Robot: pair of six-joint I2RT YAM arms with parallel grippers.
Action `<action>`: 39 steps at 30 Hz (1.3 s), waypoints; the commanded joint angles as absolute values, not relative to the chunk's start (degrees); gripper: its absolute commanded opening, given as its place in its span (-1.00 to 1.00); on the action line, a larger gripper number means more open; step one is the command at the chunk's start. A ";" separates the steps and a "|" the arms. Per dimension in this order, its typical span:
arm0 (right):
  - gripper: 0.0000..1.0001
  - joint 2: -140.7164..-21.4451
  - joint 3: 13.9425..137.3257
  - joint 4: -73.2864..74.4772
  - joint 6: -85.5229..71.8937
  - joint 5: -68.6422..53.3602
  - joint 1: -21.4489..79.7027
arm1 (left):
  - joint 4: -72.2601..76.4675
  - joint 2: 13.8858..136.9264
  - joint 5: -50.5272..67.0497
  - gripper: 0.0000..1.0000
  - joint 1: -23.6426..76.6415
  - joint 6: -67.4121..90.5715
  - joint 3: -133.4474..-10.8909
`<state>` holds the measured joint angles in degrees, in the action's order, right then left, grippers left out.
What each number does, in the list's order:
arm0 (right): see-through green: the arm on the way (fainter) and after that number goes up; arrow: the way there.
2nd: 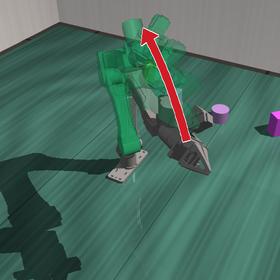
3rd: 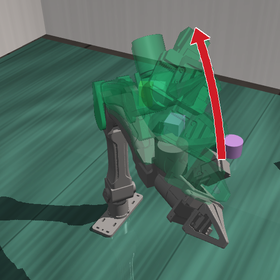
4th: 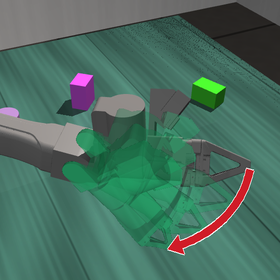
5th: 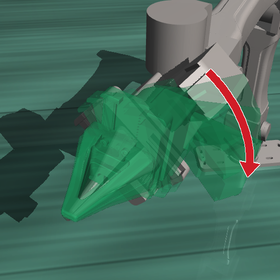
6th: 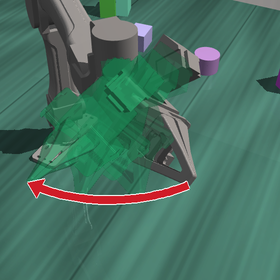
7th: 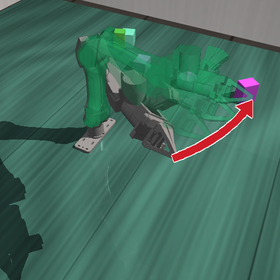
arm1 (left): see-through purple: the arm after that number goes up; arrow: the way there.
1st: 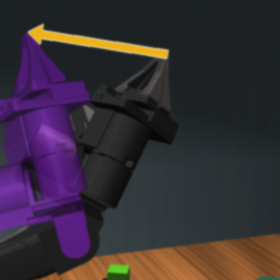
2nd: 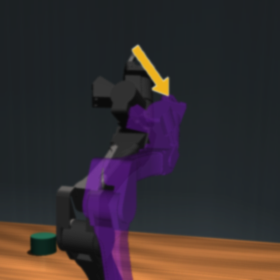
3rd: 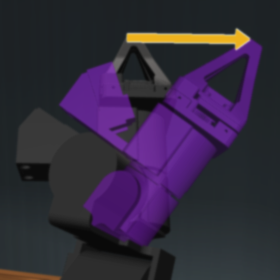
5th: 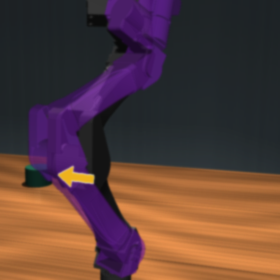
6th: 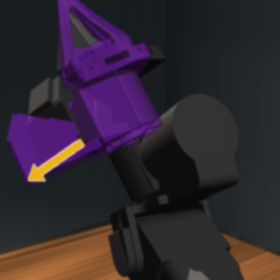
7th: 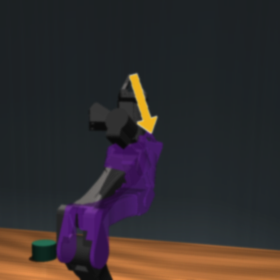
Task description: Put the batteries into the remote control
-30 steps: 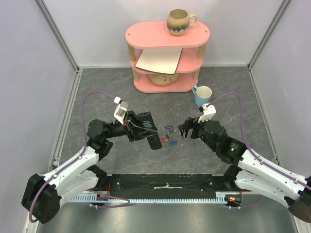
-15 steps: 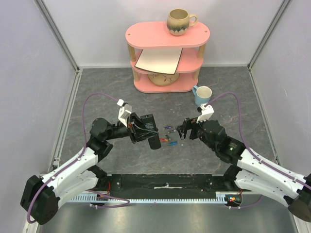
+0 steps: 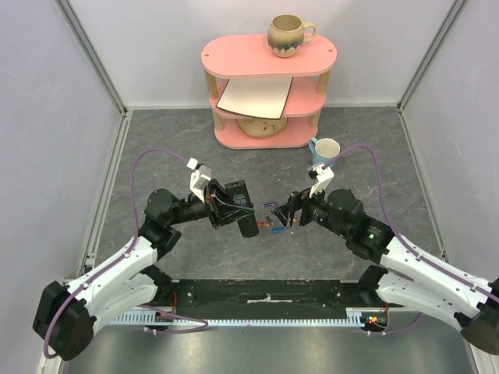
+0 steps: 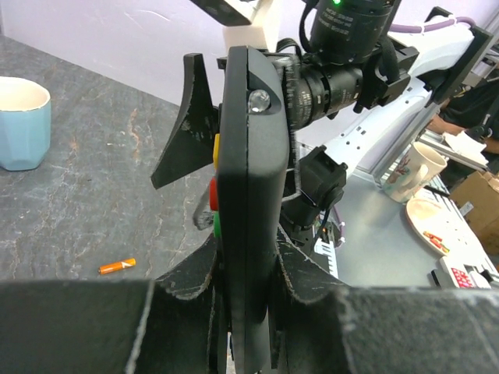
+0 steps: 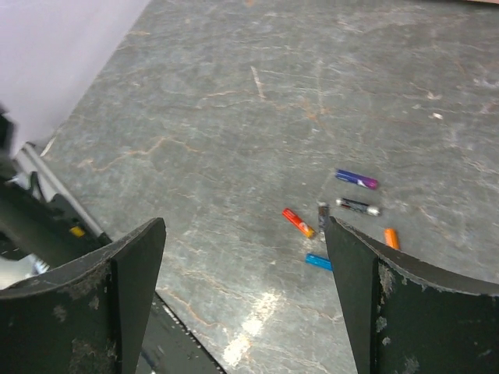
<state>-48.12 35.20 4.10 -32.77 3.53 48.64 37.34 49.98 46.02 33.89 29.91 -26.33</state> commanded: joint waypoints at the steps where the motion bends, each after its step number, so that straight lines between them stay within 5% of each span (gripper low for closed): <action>1: 0.81 -46.67 36.21 -1.92 -31.99 -7.70 48.69 | 38.50 49.74 43.86 -0.96 34.19 27.16 -28.83; 21: 0.76 -55.28 34.90 -14.15 -55.18 -12.22 48.69 | 40.16 51.06 22.07 -0.96 42.00 15.65 -26.54; 39: 0.69 -45.97 32.87 -5.37 -56.95 3.59 48.69 | 50.54 54.58 -1.48 -0.97 47.11 23.55 -25.40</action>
